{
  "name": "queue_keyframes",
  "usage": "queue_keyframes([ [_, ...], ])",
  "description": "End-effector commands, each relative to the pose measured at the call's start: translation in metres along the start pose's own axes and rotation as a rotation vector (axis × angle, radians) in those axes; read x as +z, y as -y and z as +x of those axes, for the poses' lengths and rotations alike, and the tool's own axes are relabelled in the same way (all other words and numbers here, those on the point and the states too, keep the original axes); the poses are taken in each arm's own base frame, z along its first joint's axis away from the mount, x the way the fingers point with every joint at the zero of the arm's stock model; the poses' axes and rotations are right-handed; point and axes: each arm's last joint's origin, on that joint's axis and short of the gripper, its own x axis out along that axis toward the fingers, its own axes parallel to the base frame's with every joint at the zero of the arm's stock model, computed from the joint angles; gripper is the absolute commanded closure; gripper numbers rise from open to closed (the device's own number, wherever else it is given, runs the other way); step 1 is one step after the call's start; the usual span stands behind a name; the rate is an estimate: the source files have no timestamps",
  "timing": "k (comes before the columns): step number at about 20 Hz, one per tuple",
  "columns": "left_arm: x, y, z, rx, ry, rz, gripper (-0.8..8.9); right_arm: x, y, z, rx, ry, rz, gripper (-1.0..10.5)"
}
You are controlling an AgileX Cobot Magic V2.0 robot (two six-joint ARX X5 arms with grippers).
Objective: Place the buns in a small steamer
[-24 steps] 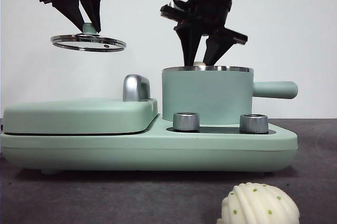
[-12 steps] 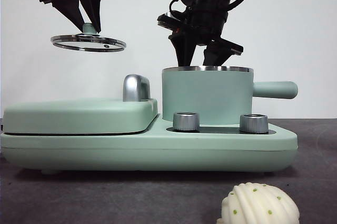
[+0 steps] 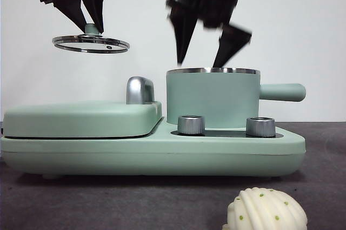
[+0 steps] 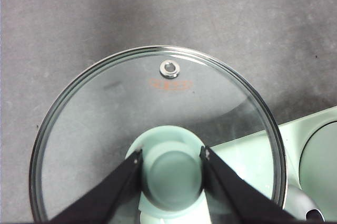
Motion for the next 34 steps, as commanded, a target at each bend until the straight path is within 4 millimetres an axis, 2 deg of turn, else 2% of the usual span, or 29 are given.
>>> queue_keyframes([
  [1,0.005,0.004,-0.017,-0.002,0.069,0.006,7.04,-0.013,-0.008,-0.038,-0.043,0.028,-0.022,5.5],
  [5,0.005,0.004,-0.017,-0.002,0.069,0.006,7.04,-0.045,-0.020,-0.092,-0.058,0.131,-0.050,5.5],
  [8,0.005,0.005,-0.017,-0.005,0.068,0.009,7.04,-0.088,-0.027,-0.118,-0.068,0.149,-0.070,5.3],
  [11,0.005,0.009,-0.016,-0.010,0.067,0.016,7.04,-0.137,-0.031,-0.129,-0.057,0.135,-0.062,5.3],
  [15,0.005,0.014,-0.016,-0.018,0.067,0.027,7.04,-0.193,-0.031,-0.126,-0.040,0.091,-0.089,5.3],
  [19,0.005,0.018,-0.015,-0.023,0.066,0.033,7.04,-0.234,-0.026,-0.098,-0.043,-0.015,-0.078,5.3],
  [22,0.005,0.019,-0.015,-0.025,0.066,0.035,7.04,-0.249,-0.026,-0.059,-0.009,-0.026,-0.055,5.2],
  [28,0.005,0.020,-0.015,-0.026,0.066,0.036,7.04,-0.264,-0.040,0.032,0.102,-0.031,-0.088,5.2],
  [31,0.005,0.020,-0.015,-0.026,0.066,0.036,7.04,-0.268,-0.049,0.057,0.089,-0.057,-0.133,5.2],
  [34,0.005,0.020,-0.015,-0.026,0.066,0.036,7.04,-0.263,-0.053,0.075,0.041,-0.054,-0.148,5.2],
])
